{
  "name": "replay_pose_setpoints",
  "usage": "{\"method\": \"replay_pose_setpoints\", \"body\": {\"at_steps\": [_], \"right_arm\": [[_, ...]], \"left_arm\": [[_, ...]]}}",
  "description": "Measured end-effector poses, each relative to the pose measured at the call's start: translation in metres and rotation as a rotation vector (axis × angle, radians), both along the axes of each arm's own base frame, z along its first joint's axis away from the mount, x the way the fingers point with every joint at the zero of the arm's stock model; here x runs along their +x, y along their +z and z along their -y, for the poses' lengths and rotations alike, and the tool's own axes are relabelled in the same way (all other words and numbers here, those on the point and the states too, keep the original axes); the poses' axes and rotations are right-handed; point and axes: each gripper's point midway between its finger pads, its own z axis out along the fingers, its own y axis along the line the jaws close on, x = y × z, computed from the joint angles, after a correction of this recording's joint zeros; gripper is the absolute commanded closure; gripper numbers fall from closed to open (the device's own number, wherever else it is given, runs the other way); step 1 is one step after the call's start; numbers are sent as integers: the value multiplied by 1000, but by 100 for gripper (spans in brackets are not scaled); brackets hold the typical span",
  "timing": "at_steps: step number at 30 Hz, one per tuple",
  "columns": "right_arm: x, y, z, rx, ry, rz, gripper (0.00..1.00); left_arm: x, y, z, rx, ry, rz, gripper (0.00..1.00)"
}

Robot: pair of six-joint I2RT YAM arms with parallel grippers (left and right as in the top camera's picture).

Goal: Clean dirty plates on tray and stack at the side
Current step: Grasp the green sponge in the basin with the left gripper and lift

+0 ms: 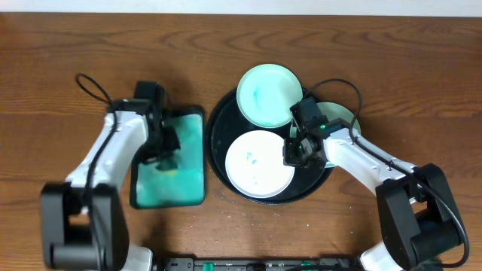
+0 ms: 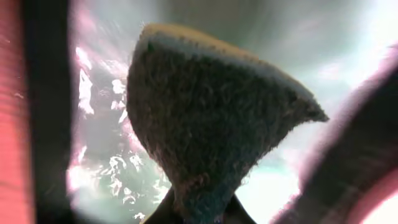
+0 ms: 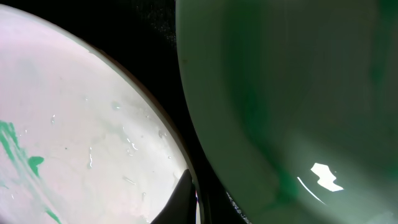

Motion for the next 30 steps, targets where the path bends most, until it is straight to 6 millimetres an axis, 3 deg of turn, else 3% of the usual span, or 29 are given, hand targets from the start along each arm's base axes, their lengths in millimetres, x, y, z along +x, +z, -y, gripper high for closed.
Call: {"method": "replay_pose_setpoints", "body": {"at_steps": [5, 8, 25, 28, 30], "right_arm": [[0, 0, 0, -2, -5, 0, 99], [0, 0, 1, -2, -20, -2, 99], [0, 0, 1, -2, -43, -6, 99], [0, 0, 1, -2, -43, -6, 99], [0, 0, 1, -2, -44, -6, 99]], "left_arm": [[21, 73, 1, -15, 0, 237, 93], [17, 91, 1, -18, 0, 289, 93], [16, 81, 1, -17, 15, 244, 93], [23, 79, 9, -42, 36, 272, 93], [27, 73, 26, -88, 20, 293, 93]]}}
